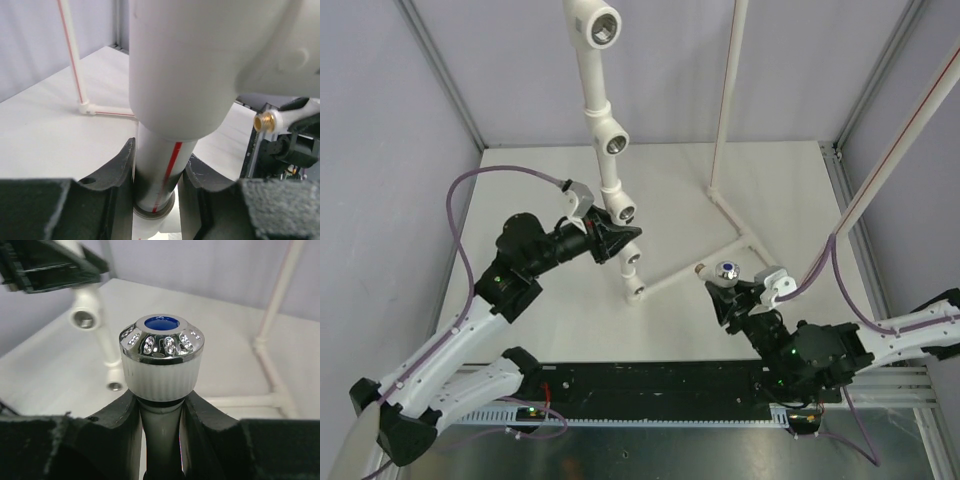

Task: Install the water faucets
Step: Adjust the water faucet.

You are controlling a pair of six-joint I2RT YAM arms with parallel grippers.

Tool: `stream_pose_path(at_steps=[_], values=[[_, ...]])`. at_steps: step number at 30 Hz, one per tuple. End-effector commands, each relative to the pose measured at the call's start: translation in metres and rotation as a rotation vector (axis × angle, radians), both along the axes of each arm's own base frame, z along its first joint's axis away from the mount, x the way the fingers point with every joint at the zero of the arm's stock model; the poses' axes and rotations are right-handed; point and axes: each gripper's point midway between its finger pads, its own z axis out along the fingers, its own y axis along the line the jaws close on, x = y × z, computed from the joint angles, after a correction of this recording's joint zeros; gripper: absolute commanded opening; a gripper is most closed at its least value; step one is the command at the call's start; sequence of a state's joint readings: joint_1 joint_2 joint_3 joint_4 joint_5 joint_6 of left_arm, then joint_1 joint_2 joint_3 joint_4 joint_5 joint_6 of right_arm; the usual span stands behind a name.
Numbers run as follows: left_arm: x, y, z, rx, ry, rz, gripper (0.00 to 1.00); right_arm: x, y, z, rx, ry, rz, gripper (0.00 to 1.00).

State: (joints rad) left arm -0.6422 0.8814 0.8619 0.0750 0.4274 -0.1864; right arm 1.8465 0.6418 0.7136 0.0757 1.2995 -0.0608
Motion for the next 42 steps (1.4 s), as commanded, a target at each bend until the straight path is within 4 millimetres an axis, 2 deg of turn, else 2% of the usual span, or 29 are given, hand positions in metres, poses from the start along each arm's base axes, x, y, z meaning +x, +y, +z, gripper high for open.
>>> stream_pose_path(at_steps=[1,6,12,16,20,23,26,28,31,33,37,42], values=[[0.014,0.030,-0.025,-0.059,0.300,0.187,0.00,0.026,-0.041,0.014,-0.036,-0.030,-0.120,0.00],[0.007,0.057,-0.027,-0.078,0.296,0.259,0.00,0.029,-0.074,0.020,-0.004,0.019,-0.211,0.00],[-0.002,0.068,-0.032,-0.090,0.300,0.286,0.00,0.020,-0.077,0.033,0.019,0.068,-0.221,0.00],[-0.008,0.072,-0.030,-0.088,0.289,0.284,0.00,0.024,-0.086,0.044,0.147,0.121,-0.189,0.00],[-0.015,0.071,-0.026,-0.055,0.261,0.250,0.00,0.039,-0.123,0.053,0.363,0.195,-0.148,0.00],[-0.019,0.066,-0.024,-0.003,0.241,0.204,0.00,0.051,-0.161,0.055,0.521,0.248,-0.128,0.00],[-0.018,0.060,-0.021,0.078,0.216,0.188,0.00,0.061,-0.189,0.047,0.573,0.292,-0.163,0.00],[-0.017,0.052,-0.021,0.171,0.195,0.189,0.00,0.067,-0.200,0.036,0.552,0.319,-0.198,0.00],[-0.018,0.040,-0.019,0.294,0.157,0.187,0.00,0.072,-0.207,0.025,0.522,0.344,-0.240,0.00],[-0.016,0.036,-0.007,0.333,0.130,0.196,0.00,0.074,-0.208,0.023,0.531,0.357,-0.233,0.00],[-0.008,0.040,0.003,0.381,0.096,0.242,0.00,0.077,-0.211,0.024,0.557,0.378,-0.219,0.00],[-0.005,0.051,0.001,0.410,0.081,0.297,0.00,0.087,-0.209,0.018,0.670,0.490,-0.111,0.00]])
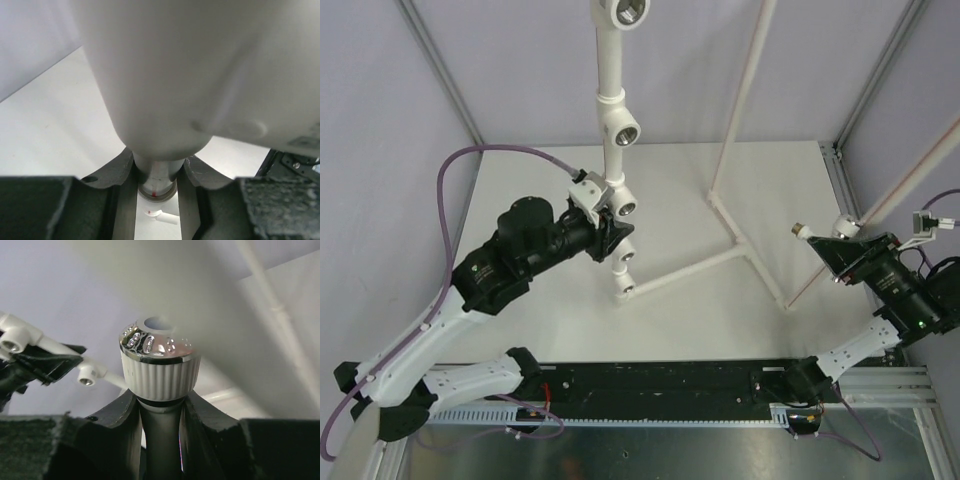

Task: Install the water faucets
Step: Adjust the water faucet.

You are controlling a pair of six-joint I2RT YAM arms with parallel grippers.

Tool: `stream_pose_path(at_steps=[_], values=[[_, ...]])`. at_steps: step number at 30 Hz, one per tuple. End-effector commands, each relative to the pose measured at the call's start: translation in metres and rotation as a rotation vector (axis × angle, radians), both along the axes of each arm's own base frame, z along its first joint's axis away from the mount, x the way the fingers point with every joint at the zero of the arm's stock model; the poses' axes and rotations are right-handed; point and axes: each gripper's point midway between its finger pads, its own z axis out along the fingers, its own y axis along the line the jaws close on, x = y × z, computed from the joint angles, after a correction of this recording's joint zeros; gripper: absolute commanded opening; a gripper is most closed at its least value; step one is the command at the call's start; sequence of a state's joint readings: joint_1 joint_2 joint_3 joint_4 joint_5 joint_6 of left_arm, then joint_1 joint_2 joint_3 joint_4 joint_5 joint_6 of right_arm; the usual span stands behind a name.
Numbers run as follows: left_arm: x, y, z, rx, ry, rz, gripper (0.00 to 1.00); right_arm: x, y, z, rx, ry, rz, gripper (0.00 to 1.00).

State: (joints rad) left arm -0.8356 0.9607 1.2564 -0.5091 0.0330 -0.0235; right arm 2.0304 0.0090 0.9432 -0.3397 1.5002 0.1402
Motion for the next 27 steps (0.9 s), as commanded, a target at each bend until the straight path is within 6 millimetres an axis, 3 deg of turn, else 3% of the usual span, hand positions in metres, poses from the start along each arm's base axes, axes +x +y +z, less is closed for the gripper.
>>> stream_pose_path(at_steps=[1,7,14,22,27], values=[[0.002,0.033,-0.021,0.118,0.036,0.115,0.00,0.030,-0.032,-0.022,0.120,0.199,-0.047,0.00],[-0.003,0.057,-0.025,0.129,-0.007,0.176,0.00,0.066,-0.013,-0.023,0.301,0.322,0.203,0.00],[-0.009,0.087,-0.034,0.125,-0.005,0.280,0.00,0.127,-0.005,-0.030,0.318,0.403,0.395,0.00],[-0.010,0.076,-0.053,0.122,0.068,0.261,0.00,0.178,0.020,-0.053,0.266,0.443,0.555,0.00],[-0.008,0.071,-0.051,0.122,0.070,0.251,0.00,0.184,0.014,-0.050,0.239,0.416,0.548,0.00]])
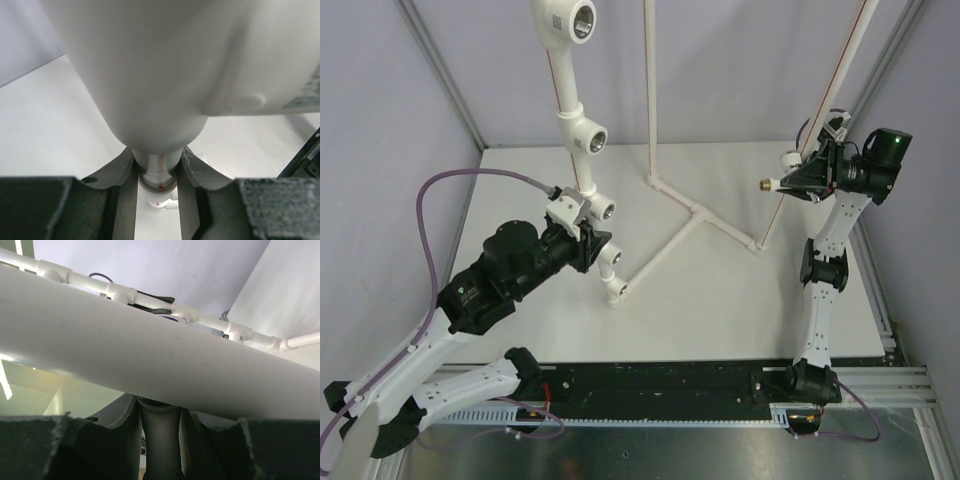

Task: Install the water faucets
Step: Adjust the water faucet.

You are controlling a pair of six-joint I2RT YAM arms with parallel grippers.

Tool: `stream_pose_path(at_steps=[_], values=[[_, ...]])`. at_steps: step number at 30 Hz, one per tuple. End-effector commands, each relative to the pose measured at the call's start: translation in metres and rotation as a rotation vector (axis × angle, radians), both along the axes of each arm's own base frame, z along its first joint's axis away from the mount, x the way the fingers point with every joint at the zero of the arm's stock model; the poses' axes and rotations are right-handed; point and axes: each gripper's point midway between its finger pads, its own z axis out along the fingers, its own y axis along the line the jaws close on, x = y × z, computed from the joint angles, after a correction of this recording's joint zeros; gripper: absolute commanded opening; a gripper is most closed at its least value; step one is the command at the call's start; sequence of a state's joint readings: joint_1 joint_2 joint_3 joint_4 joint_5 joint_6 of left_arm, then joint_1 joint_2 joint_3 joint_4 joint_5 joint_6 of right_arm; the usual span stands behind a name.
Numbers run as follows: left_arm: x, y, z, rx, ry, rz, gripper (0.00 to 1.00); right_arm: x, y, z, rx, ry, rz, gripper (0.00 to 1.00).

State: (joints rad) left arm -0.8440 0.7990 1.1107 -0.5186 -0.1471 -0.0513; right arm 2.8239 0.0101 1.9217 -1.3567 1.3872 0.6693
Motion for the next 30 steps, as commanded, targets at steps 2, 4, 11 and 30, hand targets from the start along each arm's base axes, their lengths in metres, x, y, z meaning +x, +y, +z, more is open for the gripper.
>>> stream_pose_path(at_steps=[2,4,11,30], values=[[-0.004,0.025,-0.029,0.115,0.094,0.076,0.00,0.065,-0.043,-0.049,-0.173,0.030,-0.368,0.00],[-0.004,0.023,-0.030,0.119,0.096,0.071,0.00,0.058,-0.060,-0.043,-0.172,0.021,-0.430,0.00],[-0.001,0.017,-0.033,0.128,0.103,0.061,0.00,-0.005,-0.078,0.007,-0.223,-0.138,-0.631,0.00],[0.002,0.010,-0.035,0.125,0.112,0.044,0.00,-0.110,0.051,0.047,-0.708,-0.555,-1.105,0.00]])
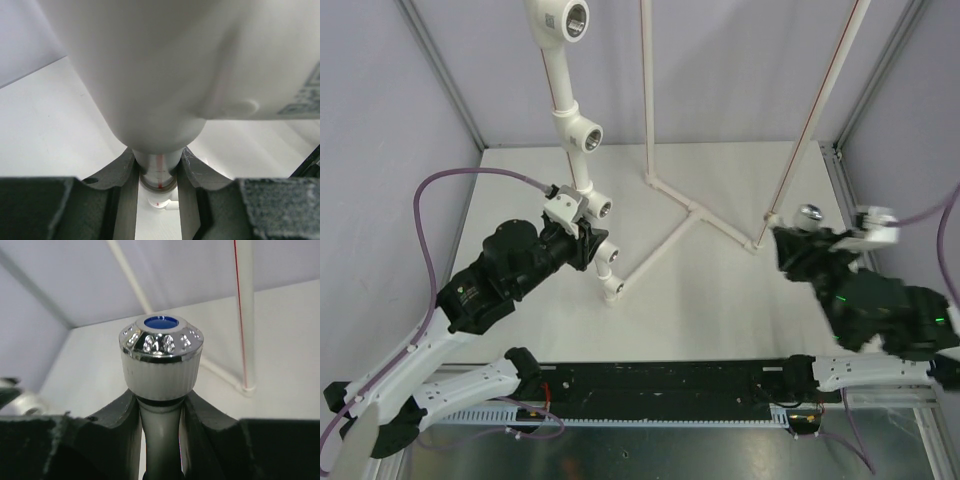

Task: Install the water faucets
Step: Adjust the water faucet.

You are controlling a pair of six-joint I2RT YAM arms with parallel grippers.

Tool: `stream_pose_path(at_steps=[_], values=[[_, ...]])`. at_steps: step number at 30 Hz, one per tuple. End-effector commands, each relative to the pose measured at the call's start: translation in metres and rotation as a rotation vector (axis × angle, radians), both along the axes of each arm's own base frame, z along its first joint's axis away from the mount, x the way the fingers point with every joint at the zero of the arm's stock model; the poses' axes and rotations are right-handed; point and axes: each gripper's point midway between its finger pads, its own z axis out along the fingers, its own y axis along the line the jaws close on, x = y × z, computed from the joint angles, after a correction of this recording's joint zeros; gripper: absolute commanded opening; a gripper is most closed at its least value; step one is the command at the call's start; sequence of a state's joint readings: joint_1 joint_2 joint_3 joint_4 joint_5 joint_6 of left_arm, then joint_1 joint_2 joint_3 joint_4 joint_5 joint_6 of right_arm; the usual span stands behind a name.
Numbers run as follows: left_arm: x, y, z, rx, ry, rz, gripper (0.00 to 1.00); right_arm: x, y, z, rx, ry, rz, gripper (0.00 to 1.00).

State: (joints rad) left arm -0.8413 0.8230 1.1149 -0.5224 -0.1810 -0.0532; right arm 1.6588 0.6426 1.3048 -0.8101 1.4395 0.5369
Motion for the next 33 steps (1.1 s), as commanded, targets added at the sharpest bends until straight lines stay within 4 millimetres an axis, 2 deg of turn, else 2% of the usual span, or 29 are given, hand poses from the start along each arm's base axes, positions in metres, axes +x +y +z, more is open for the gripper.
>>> stream_pose_path(at_steps=[1,2,3,4,6,8,11,15,17,20,23,30,33], values=[[-0.006,0.008,-0.030,0.102,0.102,0.006,0.00,0.042,0.034,-0.010,-0.037,0.065,-0.021,0.00],[-0.007,0.008,-0.030,0.101,0.102,0.005,0.00,0.057,0.046,-0.022,-0.034,0.118,0.054,0.00],[-0.007,0.008,-0.030,0.102,0.102,0.003,0.00,0.080,0.042,-0.039,-0.023,0.184,0.050,0.00],[-0.007,0.008,-0.030,0.103,0.101,0.002,0.00,0.094,0.046,-0.051,0.014,0.235,0.109,0.00],[-0.007,0.009,-0.030,0.101,0.100,0.001,0.00,0.117,0.032,-0.081,0.034,0.327,0.104,0.00],[-0.008,0.008,-0.030,0.098,0.101,-0.004,0.00,0.118,0.022,-0.099,0.016,0.371,0.084,0.00],[-0.009,0.007,-0.033,0.102,0.105,-0.007,0.00,0.102,0.010,-0.121,0.011,0.409,0.056,0.00],[-0.007,0.002,-0.037,0.104,0.117,-0.016,0.00,0.086,-0.024,-0.157,-0.060,0.480,-0.090,0.00],[-0.006,-0.001,-0.040,0.104,0.126,-0.023,0.00,0.083,-0.031,-0.169,-0.118,0.490,-0.114,0.00],[-0.004,-0.007,-0.043,0.102,0.140,-0.030,0.00,0.079,-0.014,-0.173,-0.200,0.404,-0.029,0.00],[-0.002,-0.014,-0.047,0.100,0.157,-0.046,0.00,0.079,0.012,-0.158,-0.285,0.221,0.050,0.00],[-0.002,-0.036,-0.049,0.078,0.185,-0.116,0.00,0.058,0.095,-0.123,-0.514,-0.154,0.257,0.00],[-0.006,-0.047,-0.047,0.057,0.189,-0.177,0.00,0.046,0.128,-0.108,-0.582,-0.376,0.342,0.00]])
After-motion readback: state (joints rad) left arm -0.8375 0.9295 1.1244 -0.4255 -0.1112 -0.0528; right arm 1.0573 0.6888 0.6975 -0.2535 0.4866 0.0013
